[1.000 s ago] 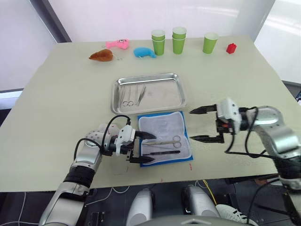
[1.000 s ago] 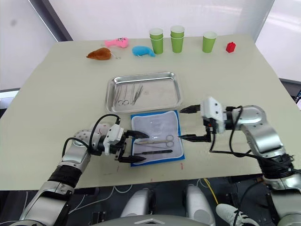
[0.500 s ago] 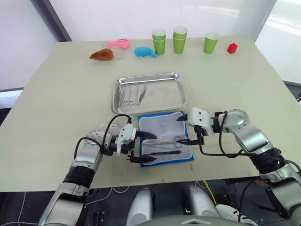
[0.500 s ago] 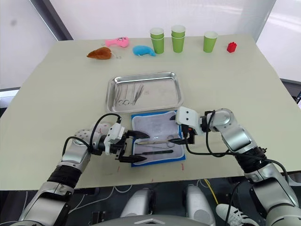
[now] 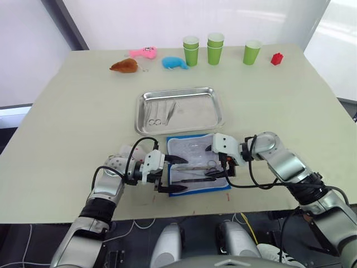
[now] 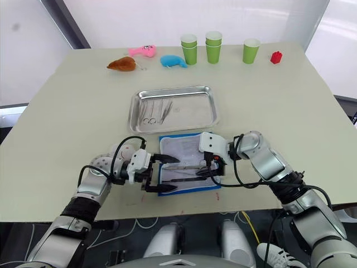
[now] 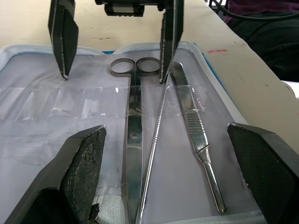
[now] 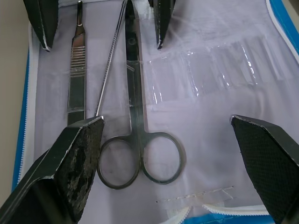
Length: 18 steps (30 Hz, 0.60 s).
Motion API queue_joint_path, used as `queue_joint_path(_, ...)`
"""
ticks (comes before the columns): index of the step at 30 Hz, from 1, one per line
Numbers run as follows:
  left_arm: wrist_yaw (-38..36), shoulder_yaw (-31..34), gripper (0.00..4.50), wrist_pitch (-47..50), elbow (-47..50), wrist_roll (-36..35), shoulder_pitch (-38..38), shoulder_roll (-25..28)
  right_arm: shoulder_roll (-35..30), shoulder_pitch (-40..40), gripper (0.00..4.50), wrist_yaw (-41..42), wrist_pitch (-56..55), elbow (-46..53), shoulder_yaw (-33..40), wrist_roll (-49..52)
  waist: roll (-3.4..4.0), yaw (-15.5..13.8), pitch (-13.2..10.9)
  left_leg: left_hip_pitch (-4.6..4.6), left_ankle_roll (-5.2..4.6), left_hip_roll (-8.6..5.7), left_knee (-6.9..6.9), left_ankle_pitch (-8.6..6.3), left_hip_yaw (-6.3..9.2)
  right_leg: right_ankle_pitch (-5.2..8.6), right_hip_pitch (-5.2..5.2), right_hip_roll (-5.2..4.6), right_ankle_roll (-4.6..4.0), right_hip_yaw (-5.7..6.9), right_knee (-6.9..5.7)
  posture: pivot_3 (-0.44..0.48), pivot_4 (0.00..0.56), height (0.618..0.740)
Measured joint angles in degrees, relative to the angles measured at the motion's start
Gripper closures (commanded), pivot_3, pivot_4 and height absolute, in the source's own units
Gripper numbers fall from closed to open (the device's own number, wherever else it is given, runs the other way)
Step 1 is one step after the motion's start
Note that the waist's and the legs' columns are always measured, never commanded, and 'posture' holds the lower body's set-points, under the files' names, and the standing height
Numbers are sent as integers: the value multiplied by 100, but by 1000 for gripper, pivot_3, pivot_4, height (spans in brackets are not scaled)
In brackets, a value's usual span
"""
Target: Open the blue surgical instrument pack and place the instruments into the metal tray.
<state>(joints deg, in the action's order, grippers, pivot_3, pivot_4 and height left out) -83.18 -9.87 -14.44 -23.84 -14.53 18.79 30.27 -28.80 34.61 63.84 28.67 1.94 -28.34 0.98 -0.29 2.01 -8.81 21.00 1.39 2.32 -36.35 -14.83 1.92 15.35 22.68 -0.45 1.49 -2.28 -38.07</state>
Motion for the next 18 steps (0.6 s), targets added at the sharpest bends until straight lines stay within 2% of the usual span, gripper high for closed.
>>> queue_joint_path(5,84,13,132,-2,22,-1,-87,2,72,106,0,-52,121,-53,-94,-113,25,21,25,-12,0,0,0,0,-3,1,-11,1,0,-4,1,0,150,740)
queue_joint_path(7,111,14,0,-1,22,-1,-103,2,100,130,522,-51,117,-98,-108,-142,31,30,36,-13,0,0,0,0,-3,1,-11,2,1,-4,1,0,150,740)
queue_joint_path(8,121,14,0,-1,22,0,-109,1,104,151,919,-34,99,-117,-129,-151,34,31,42,-14,0,0,0,0,-4,0,-11,2,1,-5,1,0,150,740)
queue_joint_path(9,121,14,0,-1,22,0,-109,1,104,153,1102,-33,98,-119,-130,-151,34,31,42,-13,0,0,0,0,-4,0,-11,1,1,-5,1,0,150,740)
queue_joint_path(10,122,14,0,0,22,0,-110,1,105,172,1506,-17,73,-137,-155,-151,34,32,43,-14,0,0,0,0,-4,0,-11,2,1,-5,1,0,150,740)
queue_joint_path(13,125,14,0,4,22,-1,-113,0,156,187,3558,92,-21,-189,-232,-150,35,33,48,-13,0,0,0,0,-4,0,-11,2,1,-6,1,0,150,740)
queue_joint_path(14,138,18,0,13,22,0,-118,2,168,186,3846,155,-47,-190,-264,-147,34,34,51,-14,-1,0,0,0,-4,0,-11,2,1,-6,0,0,150,740)
queue_joint_path(15,155,22,0,18,22,-1,-127,8,177,186,3846,195,-79,-197,-286,-148,33,34,53,-15,-1,0,0,0,-4,0,-12,2,1,-6,0,0,150,740)
queue_joint_path(17,172,23,0,25,22,-1,-131,9,183,186,4309,195,-116,-210,-288,-161,33,35,55,-17,-1,0,0,0,-4,0,-12,2,1,-6,-1,0,150,740)
queue_joint_path(18,177,24,0,32,22,-1,-132,9,189,186,4309,199,-140,-224,-288,-169,32,36,57,-18,-1,0,0,0,-4,0,-12,3,1,-7,-2,0,150,740)
